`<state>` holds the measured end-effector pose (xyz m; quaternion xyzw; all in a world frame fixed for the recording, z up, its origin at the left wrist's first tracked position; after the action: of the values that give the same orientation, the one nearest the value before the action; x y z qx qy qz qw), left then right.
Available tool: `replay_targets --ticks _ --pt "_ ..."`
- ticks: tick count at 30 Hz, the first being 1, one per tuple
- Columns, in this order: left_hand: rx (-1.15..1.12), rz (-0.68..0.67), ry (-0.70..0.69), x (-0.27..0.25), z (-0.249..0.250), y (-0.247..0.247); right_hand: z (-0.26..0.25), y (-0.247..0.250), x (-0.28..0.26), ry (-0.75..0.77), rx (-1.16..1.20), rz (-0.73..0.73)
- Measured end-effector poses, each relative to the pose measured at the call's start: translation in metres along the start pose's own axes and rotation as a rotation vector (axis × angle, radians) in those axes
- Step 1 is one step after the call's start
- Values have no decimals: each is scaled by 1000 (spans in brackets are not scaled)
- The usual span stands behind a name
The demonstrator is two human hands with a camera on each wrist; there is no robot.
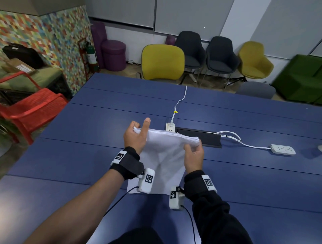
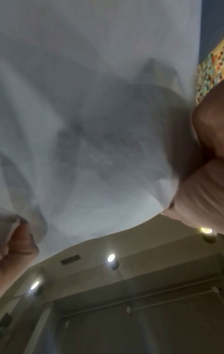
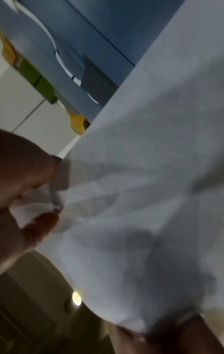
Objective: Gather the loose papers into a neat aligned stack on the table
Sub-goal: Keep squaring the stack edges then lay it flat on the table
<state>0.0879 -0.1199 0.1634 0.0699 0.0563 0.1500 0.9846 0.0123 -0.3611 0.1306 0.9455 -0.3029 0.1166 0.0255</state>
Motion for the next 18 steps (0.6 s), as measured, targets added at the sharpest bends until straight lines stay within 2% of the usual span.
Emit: replay_targets --ticks 3,7,9,12,14,16,18 --pt "6 -92 -61 2 9 2 -18 2 12 67 17 -25" --pt "125 -161 -111 11 17 19 -38 -1 23 131 34 -149" --pt "299 -216 -172 14 26 25 -46 -5 27 160 5 -221" --pt "632 -432 -298 -1 45 14 -57 -16 31 192 -93 -333" --pt "863 -509 -422 -18 52 1 -67 -25 31 205 -131 -386" --pt "946 -460 -541 -28 56 -7 -80 -32 29 221 -105 -411" --pt "875 -393 -555 -28 58 -9 -91 -34 28 241 -82 -427"
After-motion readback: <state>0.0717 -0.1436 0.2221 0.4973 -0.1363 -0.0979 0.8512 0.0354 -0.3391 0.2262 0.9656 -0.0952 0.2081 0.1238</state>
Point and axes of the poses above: each hand's wrist, its own x-axis towards the middle knuckle, its own y-axis out of the back of the hand, z = x × y, the point moved 8 cm from there along x, towards the middle knuckle, and after that the axes turned 9 degrees about y, right-handed, at the moved point
